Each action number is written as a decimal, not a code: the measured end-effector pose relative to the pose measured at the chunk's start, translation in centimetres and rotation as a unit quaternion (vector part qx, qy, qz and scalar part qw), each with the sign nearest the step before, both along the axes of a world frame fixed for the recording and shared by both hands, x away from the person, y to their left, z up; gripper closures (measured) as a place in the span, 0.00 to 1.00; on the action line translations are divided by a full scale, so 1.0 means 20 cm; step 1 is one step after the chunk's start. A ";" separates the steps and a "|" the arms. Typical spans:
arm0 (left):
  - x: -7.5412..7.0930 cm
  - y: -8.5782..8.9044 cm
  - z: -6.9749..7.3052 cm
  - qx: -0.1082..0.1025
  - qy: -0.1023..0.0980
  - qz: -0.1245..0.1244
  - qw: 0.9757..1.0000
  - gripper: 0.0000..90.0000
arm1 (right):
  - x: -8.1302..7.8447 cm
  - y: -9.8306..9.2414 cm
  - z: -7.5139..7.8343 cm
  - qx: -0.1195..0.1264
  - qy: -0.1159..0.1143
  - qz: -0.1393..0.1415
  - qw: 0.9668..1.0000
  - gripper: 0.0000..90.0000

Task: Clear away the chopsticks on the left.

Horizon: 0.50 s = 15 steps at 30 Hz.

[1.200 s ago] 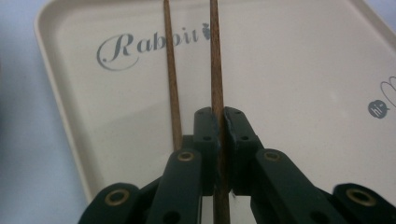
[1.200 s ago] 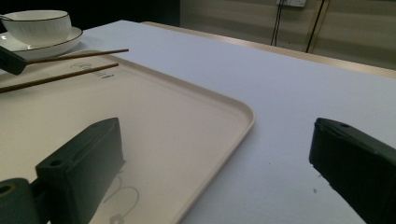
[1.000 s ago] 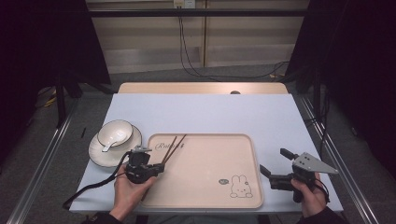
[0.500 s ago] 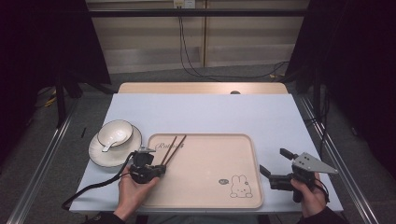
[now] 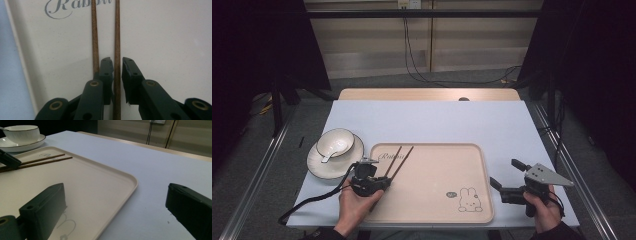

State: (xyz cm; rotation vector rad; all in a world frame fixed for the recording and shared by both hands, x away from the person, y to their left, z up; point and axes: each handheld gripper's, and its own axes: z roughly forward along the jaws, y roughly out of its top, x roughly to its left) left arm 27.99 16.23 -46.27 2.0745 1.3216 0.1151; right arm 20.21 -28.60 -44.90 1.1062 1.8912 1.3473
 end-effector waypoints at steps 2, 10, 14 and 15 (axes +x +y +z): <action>0.00 0.00 0.00 0.003 -0.002 -0.006 1.000 0.86 | 0.00 0.00 0.00 0.001 0.001 0.001 1.000 0.03; 0.00 0.01 0.03 -0.020 -0.024 -0.038 0.999 0.74 | 0.00 0.00 0.00 0.000 0.000 0.002 1.000 0.03; -0.01 0.02 0.05 -0.041 -0.042 -0.050 0.997 0.57 | 0.00 0.00 0.00 0.001 0.000 0.001 1.000 0.03; -0.01 0.02 0.05 -0.041 -0.042 -0.050 0.997 0.54 | 0.00 0.00 0.00 0.001 0.000 0.001 1.000 0.03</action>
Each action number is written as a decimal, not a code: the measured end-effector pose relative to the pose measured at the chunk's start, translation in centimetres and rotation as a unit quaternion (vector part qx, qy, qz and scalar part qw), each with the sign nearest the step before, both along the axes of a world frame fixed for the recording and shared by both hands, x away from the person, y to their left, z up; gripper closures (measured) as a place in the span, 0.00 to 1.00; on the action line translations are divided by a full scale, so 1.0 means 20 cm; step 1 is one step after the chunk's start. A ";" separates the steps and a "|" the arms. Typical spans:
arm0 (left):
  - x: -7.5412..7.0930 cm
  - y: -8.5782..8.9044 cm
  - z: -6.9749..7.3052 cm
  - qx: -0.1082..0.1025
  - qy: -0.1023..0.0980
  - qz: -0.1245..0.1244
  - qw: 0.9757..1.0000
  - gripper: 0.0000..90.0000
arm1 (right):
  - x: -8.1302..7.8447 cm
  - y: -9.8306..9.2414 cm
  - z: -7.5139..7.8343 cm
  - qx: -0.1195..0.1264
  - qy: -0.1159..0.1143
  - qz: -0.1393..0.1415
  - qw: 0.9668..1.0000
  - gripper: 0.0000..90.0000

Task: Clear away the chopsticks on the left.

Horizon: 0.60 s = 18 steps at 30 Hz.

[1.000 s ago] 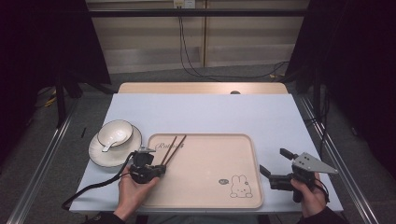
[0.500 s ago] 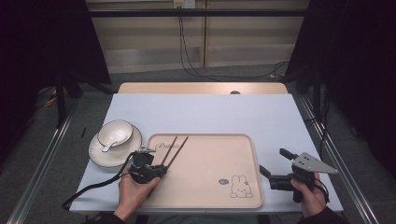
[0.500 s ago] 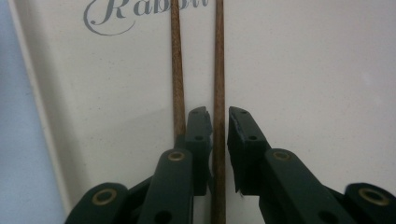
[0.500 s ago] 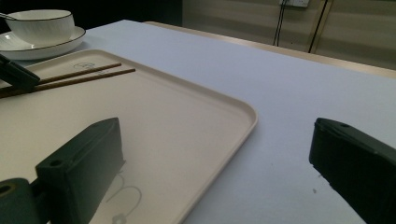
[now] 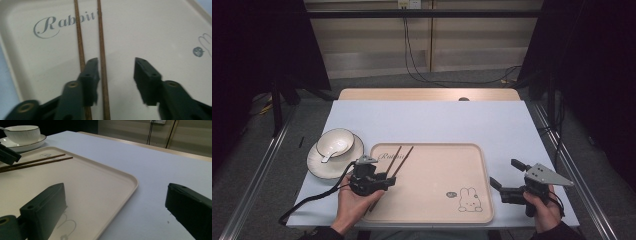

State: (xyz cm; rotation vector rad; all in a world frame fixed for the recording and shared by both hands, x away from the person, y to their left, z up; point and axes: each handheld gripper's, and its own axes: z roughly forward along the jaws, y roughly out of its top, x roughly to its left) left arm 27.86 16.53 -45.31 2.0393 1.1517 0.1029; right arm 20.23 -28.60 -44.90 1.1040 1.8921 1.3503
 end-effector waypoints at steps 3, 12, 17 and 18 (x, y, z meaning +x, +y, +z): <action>0.00 0.01 0.02 -0.007 -0.021 -0.016 1.000 0.45 | 0.00 0.00 0.00 0.000 0.000 0.000 1.000 0.03; -0.02 0.03 0.10 -0.023 -0.093 -0.069 0.993 0.17 | 0.00 0.00 0.00 0.002 0.000 -0.001 1.000 0.03; -0.04 0.07 0.15 -0.018 -0.121 -0.073 0.990 0.07 | 0.00 0.00 0.00 0.004 -0.002 -0.003 1.000 0.03; -0.04 0.08 0.16 -0.023 -0.120 -0.074 0.990 0.04 | 0.00 0.00 0.00 0.005 -0.002 -0.003 1.000 0.03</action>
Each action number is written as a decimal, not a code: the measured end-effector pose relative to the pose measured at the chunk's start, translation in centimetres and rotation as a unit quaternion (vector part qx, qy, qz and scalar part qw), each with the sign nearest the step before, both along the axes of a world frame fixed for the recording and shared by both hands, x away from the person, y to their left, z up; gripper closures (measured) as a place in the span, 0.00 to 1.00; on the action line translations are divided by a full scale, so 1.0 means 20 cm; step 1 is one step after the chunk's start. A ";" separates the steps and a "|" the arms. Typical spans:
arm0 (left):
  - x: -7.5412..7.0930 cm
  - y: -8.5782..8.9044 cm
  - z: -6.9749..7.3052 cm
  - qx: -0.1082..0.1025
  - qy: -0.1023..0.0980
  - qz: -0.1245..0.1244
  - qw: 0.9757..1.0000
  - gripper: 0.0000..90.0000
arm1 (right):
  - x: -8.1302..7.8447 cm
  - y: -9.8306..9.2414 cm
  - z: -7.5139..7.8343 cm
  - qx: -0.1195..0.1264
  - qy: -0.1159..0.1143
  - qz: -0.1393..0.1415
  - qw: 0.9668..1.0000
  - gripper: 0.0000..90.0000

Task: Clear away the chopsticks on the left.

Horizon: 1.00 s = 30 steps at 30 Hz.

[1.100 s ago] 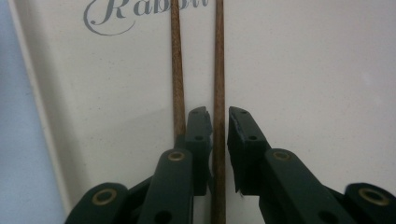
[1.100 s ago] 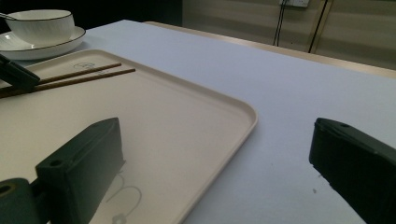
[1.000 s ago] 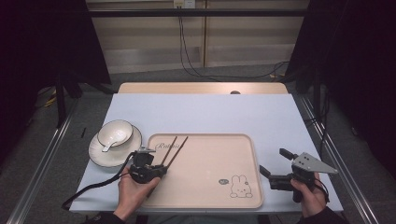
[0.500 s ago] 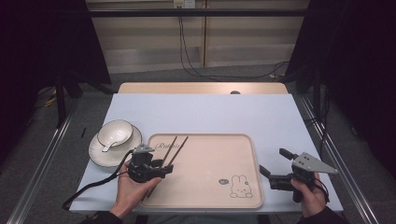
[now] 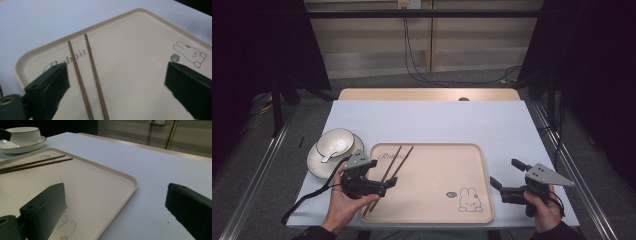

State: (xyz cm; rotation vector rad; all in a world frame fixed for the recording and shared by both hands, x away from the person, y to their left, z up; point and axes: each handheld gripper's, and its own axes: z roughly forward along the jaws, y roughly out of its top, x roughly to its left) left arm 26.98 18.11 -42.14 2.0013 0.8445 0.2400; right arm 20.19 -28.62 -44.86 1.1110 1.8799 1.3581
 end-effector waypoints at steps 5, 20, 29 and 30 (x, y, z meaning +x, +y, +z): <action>-0.03 0.05 0.04 -0.008 -0.014 -0.023 1.000 0.03 | 0.00 0.00 0.00 0.001 0.000 0.002 1.000 0.03; -0.11 0.30 0.10 -0.056 -0.073 -0.006 0.996 0.01 | 0.00 0.00 0.00 0.002 -0.002 -0.001 1.000 0.03; -0.18 0.46 0.09 -0.078 -0.101 0.034 0.991 0.02 | 0.00 0.00 0.00 0.001 -0.002 -0.002 1.000 0.03; -0.18 0.48 0.09 -0.079 -0.103 0.039 0.991 0.02 | 0.00 0.00 0.00 0.001 -0.001 0.001 1.000 0.03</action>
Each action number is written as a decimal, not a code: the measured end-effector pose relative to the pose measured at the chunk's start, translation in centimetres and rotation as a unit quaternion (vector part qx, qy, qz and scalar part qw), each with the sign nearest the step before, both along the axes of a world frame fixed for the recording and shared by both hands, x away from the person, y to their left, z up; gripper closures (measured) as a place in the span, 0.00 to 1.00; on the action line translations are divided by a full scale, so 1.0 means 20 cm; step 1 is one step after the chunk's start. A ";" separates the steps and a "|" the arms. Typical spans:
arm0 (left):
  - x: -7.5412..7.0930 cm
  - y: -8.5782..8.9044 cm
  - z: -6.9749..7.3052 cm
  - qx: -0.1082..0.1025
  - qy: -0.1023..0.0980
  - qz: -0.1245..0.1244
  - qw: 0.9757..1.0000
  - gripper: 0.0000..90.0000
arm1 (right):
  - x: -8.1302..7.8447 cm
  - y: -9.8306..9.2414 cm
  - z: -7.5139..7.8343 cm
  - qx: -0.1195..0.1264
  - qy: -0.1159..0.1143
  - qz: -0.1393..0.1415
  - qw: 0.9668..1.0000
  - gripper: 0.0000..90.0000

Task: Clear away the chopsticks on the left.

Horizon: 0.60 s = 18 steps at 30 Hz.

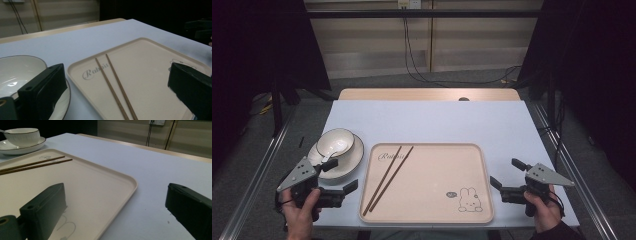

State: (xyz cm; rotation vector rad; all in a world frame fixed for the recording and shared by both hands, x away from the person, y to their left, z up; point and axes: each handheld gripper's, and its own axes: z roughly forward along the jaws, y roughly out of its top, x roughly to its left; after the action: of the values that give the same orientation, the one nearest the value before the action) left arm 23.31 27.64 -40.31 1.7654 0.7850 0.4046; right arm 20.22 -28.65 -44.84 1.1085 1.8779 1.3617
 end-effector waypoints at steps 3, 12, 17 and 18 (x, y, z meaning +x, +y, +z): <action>-0.03 0.04 -0.01 -0.004 -0.006 0.010 1.000 0.02 | 0.00 0.00 0.00 0.000 -0.001 -0.001 1.000 0.03; -0.09 0.15 -0.07 -0.001 -0.014 0.042 0.999 0.02 | 0.00 0.00 0.00 0.003 -0.002 -0.004 1.000 0.03; -0.11 0.20 -0.12 -0.012 -0.011 0.061 0.998 0.02 | 0.00 0.00 0.00 0.005 -0.008 -0.008 1.000 0.03; -0.11 0.20 -0.13 -0.019 -0.007 0.061 0.998 0.02 | 0.00 0.00 0.00 0.005 -0.008 -0.008 1.000 0.03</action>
State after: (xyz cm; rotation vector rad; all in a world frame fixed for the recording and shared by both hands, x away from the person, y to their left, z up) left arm 21.11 31.71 -42.87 1.6819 0.8880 0.4806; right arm 20.20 -28.74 -44.79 1.1134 1.8488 1.3680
